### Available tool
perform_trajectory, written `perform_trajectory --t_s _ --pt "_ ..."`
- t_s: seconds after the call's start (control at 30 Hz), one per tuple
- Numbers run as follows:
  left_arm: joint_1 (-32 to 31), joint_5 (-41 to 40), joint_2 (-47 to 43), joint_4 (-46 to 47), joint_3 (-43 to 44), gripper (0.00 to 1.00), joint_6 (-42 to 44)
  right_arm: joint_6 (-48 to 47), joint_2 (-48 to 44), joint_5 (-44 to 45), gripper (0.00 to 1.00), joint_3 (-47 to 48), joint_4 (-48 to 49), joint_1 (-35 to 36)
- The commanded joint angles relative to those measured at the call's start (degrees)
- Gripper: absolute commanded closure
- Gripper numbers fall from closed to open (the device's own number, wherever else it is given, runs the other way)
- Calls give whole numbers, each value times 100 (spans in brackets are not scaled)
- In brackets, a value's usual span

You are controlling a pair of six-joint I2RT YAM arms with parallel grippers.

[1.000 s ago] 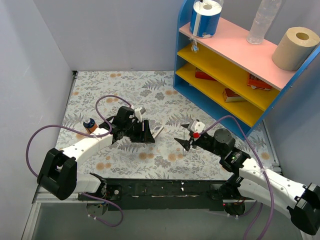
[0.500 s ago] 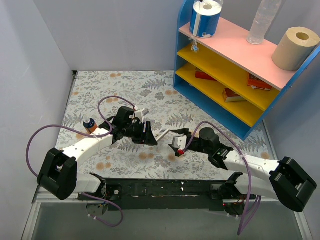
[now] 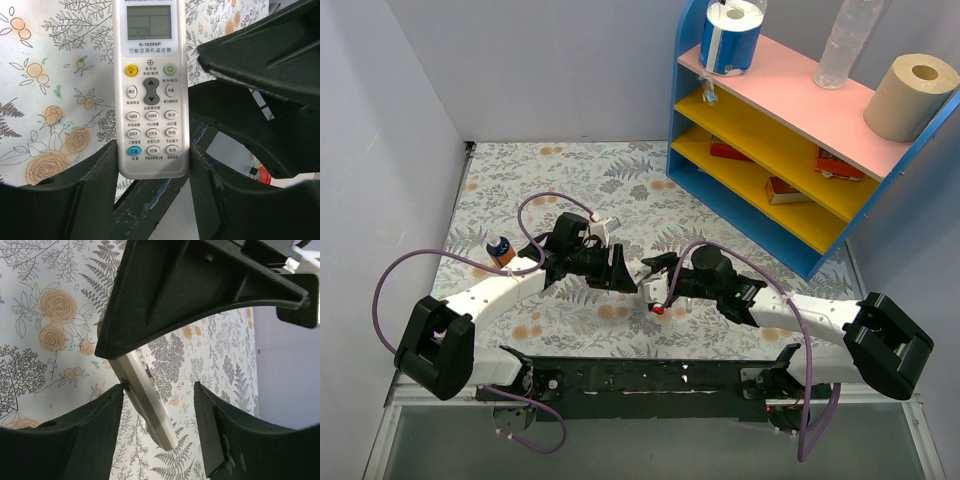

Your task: Unload the batteries from the remote control

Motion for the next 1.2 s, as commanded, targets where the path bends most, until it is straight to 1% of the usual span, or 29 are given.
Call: perform_trajectory --t_s 0.0,0.07,0.23,0.33,0.37,0.43,0.47,0.53,0.6,0.63,0.67,0.7,0.77,0.8,0.87,0.9,1.03,1.17 --pt "-26 261 -192 158 6 100 88 -366 190 230 37 390 -488 139" --pt "-26 253 -201 158 -11 100 88 -410 269 310 42 434 -576 183" --pt "-35 270 -236 175 -11 100 97 -568 366 459 45 505 -814 236" --pt "-26 288 -228 167 -11 100 97 -577 366 539 49 496 -805 236" --pt "-26 279 -236 175 -2 100 106 -577 349 539 54 487 -805 236" --pt "-26 279 -254 167 -2 100 97 -551 322 521 60 479 -805 236" --pt "-26 270 -263 167 -2 100 88 -533 305 521 67 461 -796 236" --pt "-26 218 -324 167 -2 100 71 -455 287 512 73 452 -796 236" --pt "-35 104 -377 158 24 91 44 -393 269 460 85 426 -805 236" --pt "-26 51 -455 158 15 83 36 -323 269 442 89 434 -822 236" --pt "-35 7 -500 158 15 75 18 -261 261 407 95 452 -866 236" --pt "-35 -115 -552 158 24 58 -8 -182 261 337 98 461 -901 236" --pt "-35 -230 -719 175 24 50 -52 133 261 276 99 505 -998 236" --pt "-35 -335 -763 219 24 44 -79 248 261 171 99 566 -1033 236" --pt "-26 -441 -938 272 24 39 -131 642 269 82 99 645 -1130 236" --pt "-26 -511 -1000 342 24 31 -149 784 252 12 99 698 -1200 236" --pt "-8 -573 -1273 535 59 24 -324 1347 103 -129 99 655 -1192 236" --pt "9 -609 -1484 606 226 21 -290 2180 -73 -200 99 531 -999 236"
